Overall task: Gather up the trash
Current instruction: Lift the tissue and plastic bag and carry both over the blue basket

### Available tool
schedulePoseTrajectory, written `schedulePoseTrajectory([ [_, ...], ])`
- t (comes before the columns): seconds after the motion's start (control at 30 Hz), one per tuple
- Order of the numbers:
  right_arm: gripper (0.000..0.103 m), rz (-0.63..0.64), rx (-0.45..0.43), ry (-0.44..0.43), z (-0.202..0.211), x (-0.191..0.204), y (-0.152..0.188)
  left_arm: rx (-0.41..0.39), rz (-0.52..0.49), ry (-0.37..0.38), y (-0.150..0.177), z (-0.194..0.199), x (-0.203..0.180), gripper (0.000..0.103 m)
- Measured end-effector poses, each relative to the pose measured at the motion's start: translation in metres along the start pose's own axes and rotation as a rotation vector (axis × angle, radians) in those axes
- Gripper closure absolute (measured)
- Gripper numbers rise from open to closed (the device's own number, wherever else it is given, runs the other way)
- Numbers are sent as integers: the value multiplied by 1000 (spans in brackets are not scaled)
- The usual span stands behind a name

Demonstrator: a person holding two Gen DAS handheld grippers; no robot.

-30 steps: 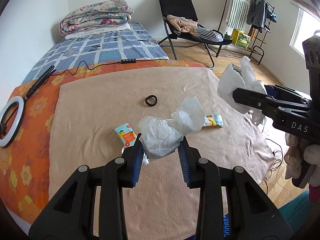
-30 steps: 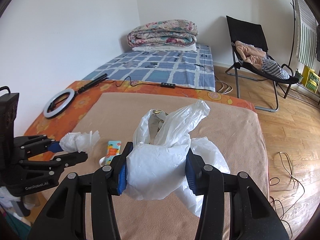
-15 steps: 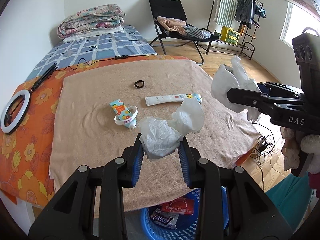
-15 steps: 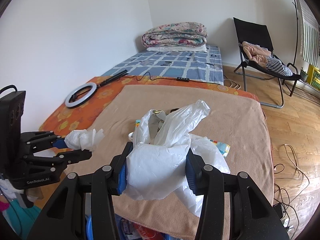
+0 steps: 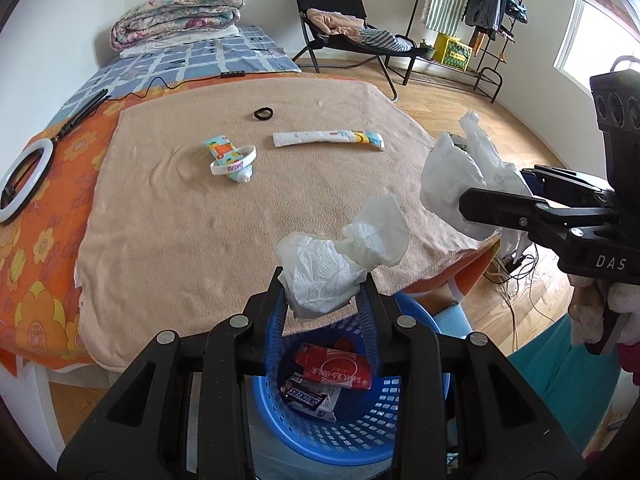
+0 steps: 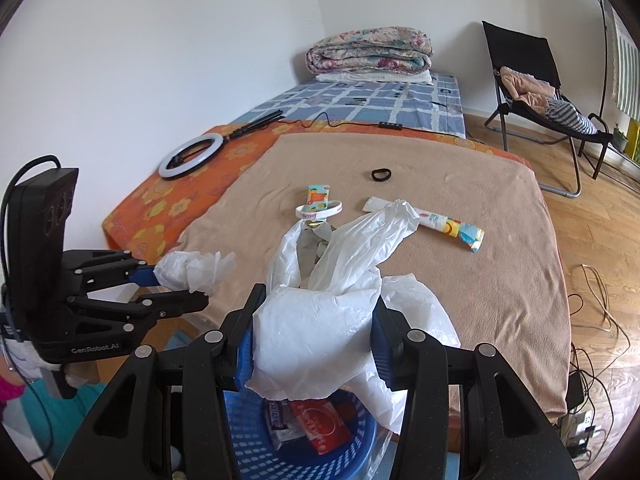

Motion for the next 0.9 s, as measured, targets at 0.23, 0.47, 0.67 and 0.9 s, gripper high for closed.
schedulePoseTrajectory([
  [0.23,58,-9,61,-29,-8,16,40,62,25,8,36,-16,-2,70],
  [0.47,58,-21,130,-47,-20,26,78,126,26,2,67,-36,-2,70],
  [0.67,58,-23,162,-47,-30,30,98,179,19,-5,88,-51,-3,70],
  [0.9,58,-28,200,-50,-40,32,120,237,19,-10,108,-67,0,70],
])
Point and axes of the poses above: each gripper's, at about its wrist camera, not at the fingertips, and z roughly against the way its jaws point, x to its left, y to its underside, the point moved 6 cm from there along -z, roughly the way its jaws point, and after that the axes turned 4 degrees about z, right-handed, at the moved point
